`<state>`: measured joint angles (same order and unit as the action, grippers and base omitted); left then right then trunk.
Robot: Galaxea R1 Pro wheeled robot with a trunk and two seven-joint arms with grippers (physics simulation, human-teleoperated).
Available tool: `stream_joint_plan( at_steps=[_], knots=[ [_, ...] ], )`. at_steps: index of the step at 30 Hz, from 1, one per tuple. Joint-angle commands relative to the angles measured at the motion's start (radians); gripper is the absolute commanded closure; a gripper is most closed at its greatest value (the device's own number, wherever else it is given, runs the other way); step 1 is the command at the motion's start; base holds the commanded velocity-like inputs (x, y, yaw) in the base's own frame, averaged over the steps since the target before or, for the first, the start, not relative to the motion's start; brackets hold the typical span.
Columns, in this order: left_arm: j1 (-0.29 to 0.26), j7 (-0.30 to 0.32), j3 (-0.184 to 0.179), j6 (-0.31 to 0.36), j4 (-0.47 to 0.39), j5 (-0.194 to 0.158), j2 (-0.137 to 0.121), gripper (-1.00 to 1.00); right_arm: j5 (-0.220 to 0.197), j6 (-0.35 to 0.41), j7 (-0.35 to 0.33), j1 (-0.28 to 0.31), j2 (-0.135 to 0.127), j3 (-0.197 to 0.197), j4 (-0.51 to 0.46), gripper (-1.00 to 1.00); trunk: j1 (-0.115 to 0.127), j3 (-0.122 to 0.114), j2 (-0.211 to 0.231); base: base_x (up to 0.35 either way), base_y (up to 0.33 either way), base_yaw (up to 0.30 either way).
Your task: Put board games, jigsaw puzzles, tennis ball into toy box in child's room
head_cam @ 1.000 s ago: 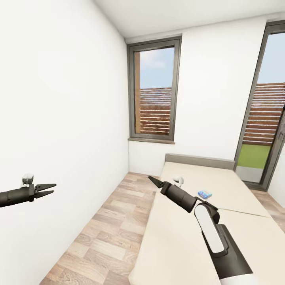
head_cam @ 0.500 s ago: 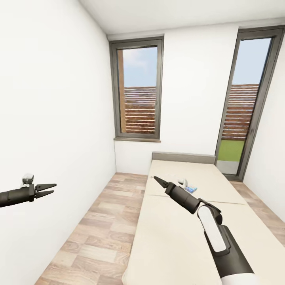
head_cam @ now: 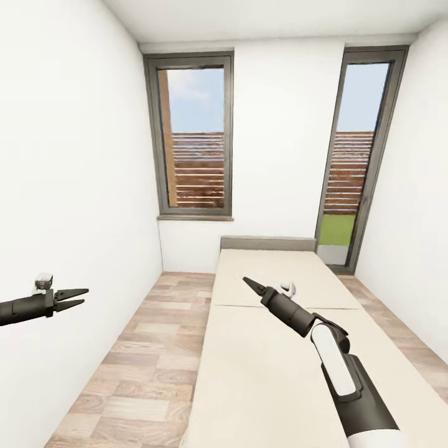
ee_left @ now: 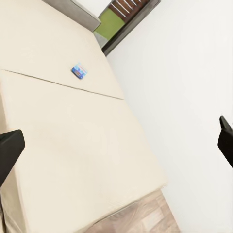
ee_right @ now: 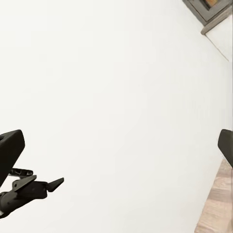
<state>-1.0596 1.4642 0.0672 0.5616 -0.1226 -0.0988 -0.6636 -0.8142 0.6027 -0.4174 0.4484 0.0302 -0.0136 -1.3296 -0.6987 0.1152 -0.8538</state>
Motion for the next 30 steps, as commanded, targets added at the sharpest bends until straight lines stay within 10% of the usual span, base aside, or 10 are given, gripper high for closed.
stream_joint_plan(
  at_steps=[1, 30],
  knots=[
    [0.000, 0.004, 0.006, 0.010, 0.000, 0.005, 0.000, -1.00, -0.005, 0.006, 0.000, 0.001, 0.001, 0.001, 0.004, -1.00, 0.000, 0.003, -0.001, 0.131, 0.185, -0.219],
    [0.000, -0.001, 0.006, 0.010, 0.000, 0.006, 0.002, -1.00, -0.020, -0.001, 0.008, 0.001, 0.002, 0.012, 0.016, -1.00, 0.000, 0.026, -0.001, 0.014, 0.051, -0.147]
  ],
)
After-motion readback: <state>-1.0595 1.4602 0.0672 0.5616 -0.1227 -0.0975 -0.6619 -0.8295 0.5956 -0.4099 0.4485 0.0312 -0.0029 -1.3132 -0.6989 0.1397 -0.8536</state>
